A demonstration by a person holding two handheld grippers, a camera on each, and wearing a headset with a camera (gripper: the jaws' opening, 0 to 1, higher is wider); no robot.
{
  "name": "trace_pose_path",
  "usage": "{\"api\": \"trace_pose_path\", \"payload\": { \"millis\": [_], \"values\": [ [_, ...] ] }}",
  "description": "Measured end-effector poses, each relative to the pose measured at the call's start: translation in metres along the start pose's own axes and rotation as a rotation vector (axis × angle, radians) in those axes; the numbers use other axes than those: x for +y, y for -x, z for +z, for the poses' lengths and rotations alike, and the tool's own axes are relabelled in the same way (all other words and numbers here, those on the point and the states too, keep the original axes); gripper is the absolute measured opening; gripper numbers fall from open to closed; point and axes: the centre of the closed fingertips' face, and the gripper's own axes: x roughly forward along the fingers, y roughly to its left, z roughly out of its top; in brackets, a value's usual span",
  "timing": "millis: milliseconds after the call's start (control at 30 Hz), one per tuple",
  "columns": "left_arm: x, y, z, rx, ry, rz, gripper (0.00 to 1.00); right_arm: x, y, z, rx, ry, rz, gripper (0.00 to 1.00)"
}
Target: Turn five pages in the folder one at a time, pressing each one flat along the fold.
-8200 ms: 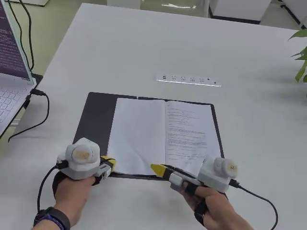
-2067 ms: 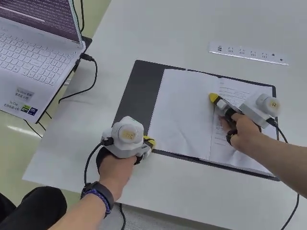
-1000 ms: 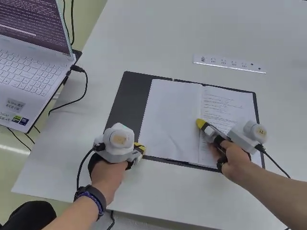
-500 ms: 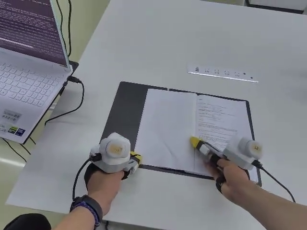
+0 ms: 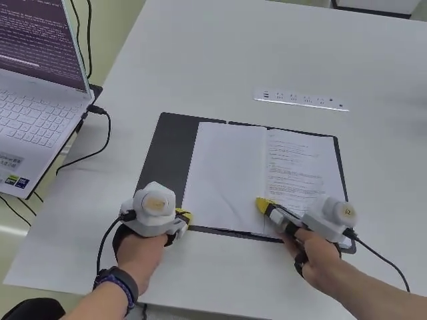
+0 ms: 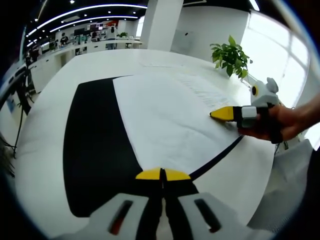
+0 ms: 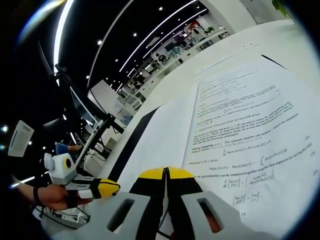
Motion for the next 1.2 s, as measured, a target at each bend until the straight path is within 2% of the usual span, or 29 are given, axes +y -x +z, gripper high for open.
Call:
{"api": "trace_pose_path", "payload": {
  "millis": [633,1200],
  "values": [
    [0.0,0.001,0.0,-0.005,-0.002,-0.001,0.0,0.011,0.016,-0.021,0.015,0.019,0.009,0.0],
    [-0.001,0.001,0.001,-0.007,-0.005,0.003,0.0,0.015,0.023,-0.028,0.005,0.0,-0.011,0.0]
  ]
}}
